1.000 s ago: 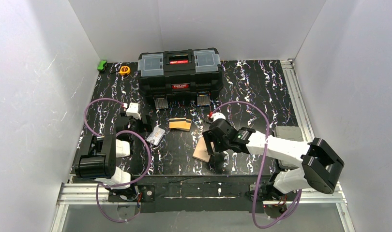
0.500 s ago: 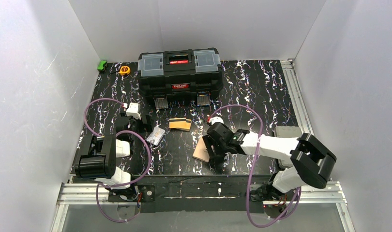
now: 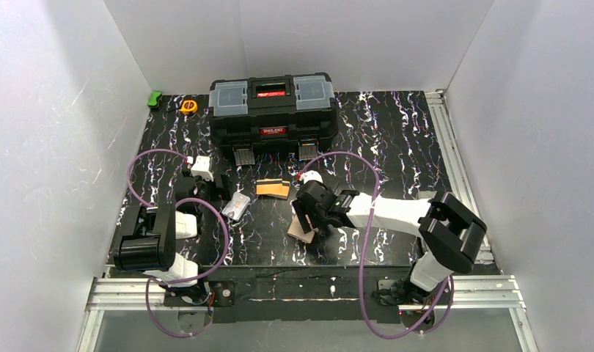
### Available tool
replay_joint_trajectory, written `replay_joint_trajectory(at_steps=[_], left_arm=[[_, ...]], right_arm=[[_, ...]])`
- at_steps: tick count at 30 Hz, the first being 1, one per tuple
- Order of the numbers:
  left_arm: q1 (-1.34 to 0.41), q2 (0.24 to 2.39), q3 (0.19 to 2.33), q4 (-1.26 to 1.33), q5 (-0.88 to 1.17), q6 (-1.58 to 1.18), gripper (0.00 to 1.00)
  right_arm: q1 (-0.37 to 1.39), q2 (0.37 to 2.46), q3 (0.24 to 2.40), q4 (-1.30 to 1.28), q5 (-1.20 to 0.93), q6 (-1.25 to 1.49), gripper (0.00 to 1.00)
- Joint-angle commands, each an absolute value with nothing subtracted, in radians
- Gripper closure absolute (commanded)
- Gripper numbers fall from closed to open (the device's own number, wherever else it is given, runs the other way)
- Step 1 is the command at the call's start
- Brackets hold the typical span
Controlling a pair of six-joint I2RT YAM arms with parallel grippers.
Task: Put the credit cards into the card holder
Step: Open the card holder at the center of the board.
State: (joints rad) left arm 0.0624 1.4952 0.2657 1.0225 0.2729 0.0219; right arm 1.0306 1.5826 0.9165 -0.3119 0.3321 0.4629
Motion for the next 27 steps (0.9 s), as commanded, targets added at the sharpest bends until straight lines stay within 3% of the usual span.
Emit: replay_joint_trajectory(at_steps=[1, 11, 21, 27], left_arm=[[0.067, 1.485, 0.284, 1.037, 0.27, 0.026, 0.01], [0.067, 1.485, 0.283, 1.036, 0.27, 0.026, 0.01], [0.066, 1.485, 0.284, 1.037, 0.27, 0.026, 0.01], [0.067, 1.485, 0.284, 1.037, 0.271, 0.025, 0.01]], right_arm=[[1.048, 1.611, 0.974, -0.341, 0.377, 0.485, 0.18], [1.063, 1.662, 0.991, -0.36, 0.388, 0.491, 0.21], [1.076, 1.651, 0.984, -0.364, 0.384, 0.497, 0.33], [1.106, 1.646, 0.972, -0.366, 0.397, 0.497, 0.34]])
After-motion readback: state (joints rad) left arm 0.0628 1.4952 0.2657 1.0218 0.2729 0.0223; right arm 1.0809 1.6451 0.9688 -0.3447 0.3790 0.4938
